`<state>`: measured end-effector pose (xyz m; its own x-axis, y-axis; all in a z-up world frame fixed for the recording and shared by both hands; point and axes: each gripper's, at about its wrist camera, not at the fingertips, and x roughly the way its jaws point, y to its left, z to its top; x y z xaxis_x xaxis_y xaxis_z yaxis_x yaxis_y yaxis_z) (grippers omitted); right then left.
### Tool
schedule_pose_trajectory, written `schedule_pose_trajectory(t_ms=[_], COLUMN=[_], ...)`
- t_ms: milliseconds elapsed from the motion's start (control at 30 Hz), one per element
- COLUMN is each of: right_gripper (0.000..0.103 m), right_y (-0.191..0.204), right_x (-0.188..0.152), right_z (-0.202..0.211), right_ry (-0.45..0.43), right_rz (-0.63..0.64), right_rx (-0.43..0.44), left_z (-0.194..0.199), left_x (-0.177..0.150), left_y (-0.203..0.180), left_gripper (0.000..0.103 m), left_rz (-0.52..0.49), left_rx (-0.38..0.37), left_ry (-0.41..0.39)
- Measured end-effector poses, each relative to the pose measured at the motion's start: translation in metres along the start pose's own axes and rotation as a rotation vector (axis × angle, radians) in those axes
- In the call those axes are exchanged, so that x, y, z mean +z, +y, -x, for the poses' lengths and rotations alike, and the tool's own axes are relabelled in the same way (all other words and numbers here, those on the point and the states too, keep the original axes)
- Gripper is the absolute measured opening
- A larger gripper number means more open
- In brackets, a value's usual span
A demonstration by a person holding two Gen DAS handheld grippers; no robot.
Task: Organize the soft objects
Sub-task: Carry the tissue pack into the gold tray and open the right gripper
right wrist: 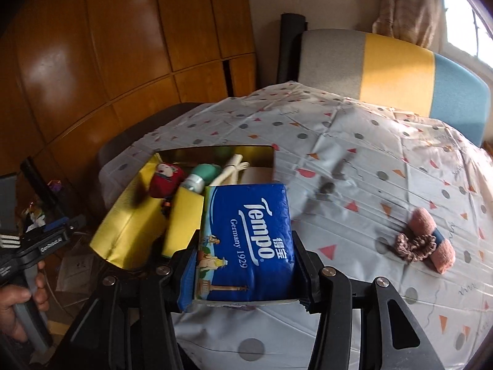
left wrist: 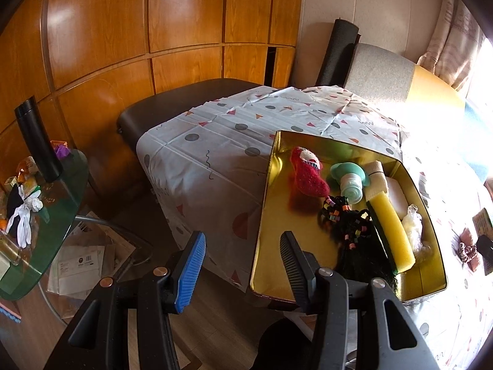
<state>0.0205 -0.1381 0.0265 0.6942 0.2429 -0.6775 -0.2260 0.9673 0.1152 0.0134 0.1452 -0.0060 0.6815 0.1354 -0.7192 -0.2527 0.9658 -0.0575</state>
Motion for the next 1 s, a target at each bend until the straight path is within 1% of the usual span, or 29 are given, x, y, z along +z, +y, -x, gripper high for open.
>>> schedule_pose_trajectory(t_ms=[167, 300, 467, 567, 633, 700, 767, 933, 1000], right_gripper=[0.052, 0.052, 0.052, 0.052, 0.052, 0.052, 0.052, 0.052, 0.053], right_y=[0.042, 0.066, 0.098, 0.118, 0.131, 0.143, 0.152, 0.160, 0.158], right_x=[0.003, 0.010, 0.021, 0.027, 0.029, 0.029, 0.026, 0.017, 0.014], right_z=[-0.017, -0.032, -0.058, -0.083, -0.101, -0.122, -0.141, -0.182, -0.191], right_ry=[0.025, 0.053, 0.110, 0.157, 0.194, 0.246, 0.280, 0.369, 0.385], right_rz=[0.068, 0.094, 0.144, 0.172, 0.185, 0.202, 0.216, 0.223, 0.216], right_rx=[0.101, 0.159, 0.214, 0.209, 0.226, 0.219, 0.208, 0.167, 0.142], left_z=[0.001, 0.001, 0.000, 0.000, 0.000, -0.001, -0.003, -0.003, -0.003], left_x=[0.000, 0.002, 0.004, 0.005, 0.006, 0.006, 0.006, 0.005, 0.005], left_y=[0.006, 0.014, 0.025, 0.032, 0.036, 0.040, 0.043, 0.046, 0.046], left_gripper=[0.051, 0.051, 0.051, 0.051, 0.051, 0.051, 0.051, 0.051, 0.051], left_rz=[0.011, 0.030, 0.062, 0.074, 0.081, 0.086, 0.091, 0.088, 0.085], left_rx=[0.012, 0.021, 0.040, 0.053, 0.060, 0.068, 0.072, 0.079, 0.081], left_ry=[0.001, -0.004, -0.009, -0.012, -0.014, -0.013, -0.010, -0.009, -0.012])
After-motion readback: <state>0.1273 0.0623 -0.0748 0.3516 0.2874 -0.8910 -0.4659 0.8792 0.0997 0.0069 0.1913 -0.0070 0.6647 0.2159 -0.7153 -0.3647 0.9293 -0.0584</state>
